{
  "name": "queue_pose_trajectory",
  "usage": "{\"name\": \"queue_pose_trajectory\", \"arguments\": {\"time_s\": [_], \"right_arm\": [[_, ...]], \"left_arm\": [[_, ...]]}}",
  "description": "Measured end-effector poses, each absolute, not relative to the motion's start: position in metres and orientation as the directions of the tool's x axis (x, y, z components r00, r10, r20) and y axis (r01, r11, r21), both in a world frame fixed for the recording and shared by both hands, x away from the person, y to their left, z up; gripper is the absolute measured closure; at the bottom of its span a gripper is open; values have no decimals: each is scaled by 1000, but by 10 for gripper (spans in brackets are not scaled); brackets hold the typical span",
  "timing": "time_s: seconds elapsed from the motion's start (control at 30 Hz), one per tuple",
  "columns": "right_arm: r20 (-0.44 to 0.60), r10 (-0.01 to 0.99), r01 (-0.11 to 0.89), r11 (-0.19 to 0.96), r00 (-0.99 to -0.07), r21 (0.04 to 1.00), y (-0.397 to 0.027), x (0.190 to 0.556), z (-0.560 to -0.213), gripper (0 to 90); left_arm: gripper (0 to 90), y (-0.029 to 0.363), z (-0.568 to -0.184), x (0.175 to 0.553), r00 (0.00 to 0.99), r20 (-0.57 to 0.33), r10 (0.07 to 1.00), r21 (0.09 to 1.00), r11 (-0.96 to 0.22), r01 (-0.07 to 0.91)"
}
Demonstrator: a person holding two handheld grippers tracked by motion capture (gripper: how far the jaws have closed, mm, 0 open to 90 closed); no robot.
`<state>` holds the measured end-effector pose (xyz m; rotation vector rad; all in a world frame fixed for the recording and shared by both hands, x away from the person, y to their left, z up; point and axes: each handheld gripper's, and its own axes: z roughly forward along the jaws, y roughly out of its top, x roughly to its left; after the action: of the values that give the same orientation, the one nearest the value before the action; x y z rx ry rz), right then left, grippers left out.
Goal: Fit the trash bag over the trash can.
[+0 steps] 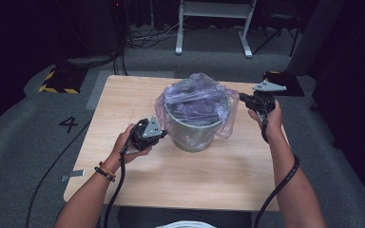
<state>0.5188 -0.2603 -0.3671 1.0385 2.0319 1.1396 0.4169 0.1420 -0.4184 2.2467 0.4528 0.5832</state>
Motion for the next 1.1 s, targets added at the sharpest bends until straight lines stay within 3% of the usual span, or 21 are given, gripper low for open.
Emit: {"name": "queue_pose_trajectory", "arguments": {"time_s": [0.3,0.5,0.63,0.77,0.9,1.1], "right_arm": [[-99,856,350,309,-507,884,-260,523,-376,900],[-94,856,354,307,-508,883,-259,523,-382,895],[-91,858,328,289,-506,899,-260,518,-380,817],[-95,868,293,265,-488,919,-265,509,-372,640],[-78,866,271,239,-493,933,-273,501,-361,521],[-103,867,246,249,-488,937,-287,492,-345,424]], "left_arm": [[900,155,-437,422,833,247,495,715,-673,188],[900,169,-439,421,814,211,541,753,-621,218],[490,180,-432,412,785,184,592,801,-553,229],[265,193,-417,399,803,132,581,855,-477,205],[222,198,-397,392,799,149,582,882,-444,159],[318,193,-358,410,794,150,590,916,-384,113]]}}
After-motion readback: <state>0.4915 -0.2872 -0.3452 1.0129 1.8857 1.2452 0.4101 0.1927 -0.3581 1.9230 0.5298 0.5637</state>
